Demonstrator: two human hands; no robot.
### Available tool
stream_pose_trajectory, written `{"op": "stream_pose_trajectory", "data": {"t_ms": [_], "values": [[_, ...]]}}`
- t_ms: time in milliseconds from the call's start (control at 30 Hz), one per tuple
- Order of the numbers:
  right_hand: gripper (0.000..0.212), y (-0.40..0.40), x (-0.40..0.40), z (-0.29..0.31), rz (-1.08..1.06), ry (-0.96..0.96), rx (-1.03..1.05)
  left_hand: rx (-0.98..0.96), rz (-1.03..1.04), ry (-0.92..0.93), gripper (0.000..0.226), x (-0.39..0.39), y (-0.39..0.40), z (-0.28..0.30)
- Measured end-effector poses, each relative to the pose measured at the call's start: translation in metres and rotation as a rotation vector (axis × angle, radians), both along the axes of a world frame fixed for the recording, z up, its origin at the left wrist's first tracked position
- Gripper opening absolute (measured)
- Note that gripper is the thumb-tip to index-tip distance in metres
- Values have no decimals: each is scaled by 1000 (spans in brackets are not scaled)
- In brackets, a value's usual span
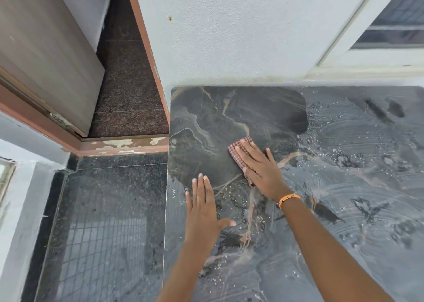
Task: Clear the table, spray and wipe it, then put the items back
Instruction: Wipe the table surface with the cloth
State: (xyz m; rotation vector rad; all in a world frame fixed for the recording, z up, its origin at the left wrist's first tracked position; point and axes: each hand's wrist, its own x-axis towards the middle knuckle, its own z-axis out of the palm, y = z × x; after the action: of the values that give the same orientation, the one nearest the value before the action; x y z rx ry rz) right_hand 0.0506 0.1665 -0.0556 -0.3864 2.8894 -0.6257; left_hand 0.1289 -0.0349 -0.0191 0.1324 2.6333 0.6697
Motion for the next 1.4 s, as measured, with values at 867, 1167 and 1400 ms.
{"op": "stream_pose_trajectory", "data": {"t_ms": [867, 1167, 1400], "values": [[55, 94, 6, -4, -148, 39, 28, -288, -160, 94, 107, -15, 135, 0], [64, 258, 41, -7, -618, -12, 16, -345, -161, 79, 108, -32, 210, -1], [62, 178, 49, -4, -404, 12, 36, -332, -129, 106, 109, -30, 209, -3]]}}
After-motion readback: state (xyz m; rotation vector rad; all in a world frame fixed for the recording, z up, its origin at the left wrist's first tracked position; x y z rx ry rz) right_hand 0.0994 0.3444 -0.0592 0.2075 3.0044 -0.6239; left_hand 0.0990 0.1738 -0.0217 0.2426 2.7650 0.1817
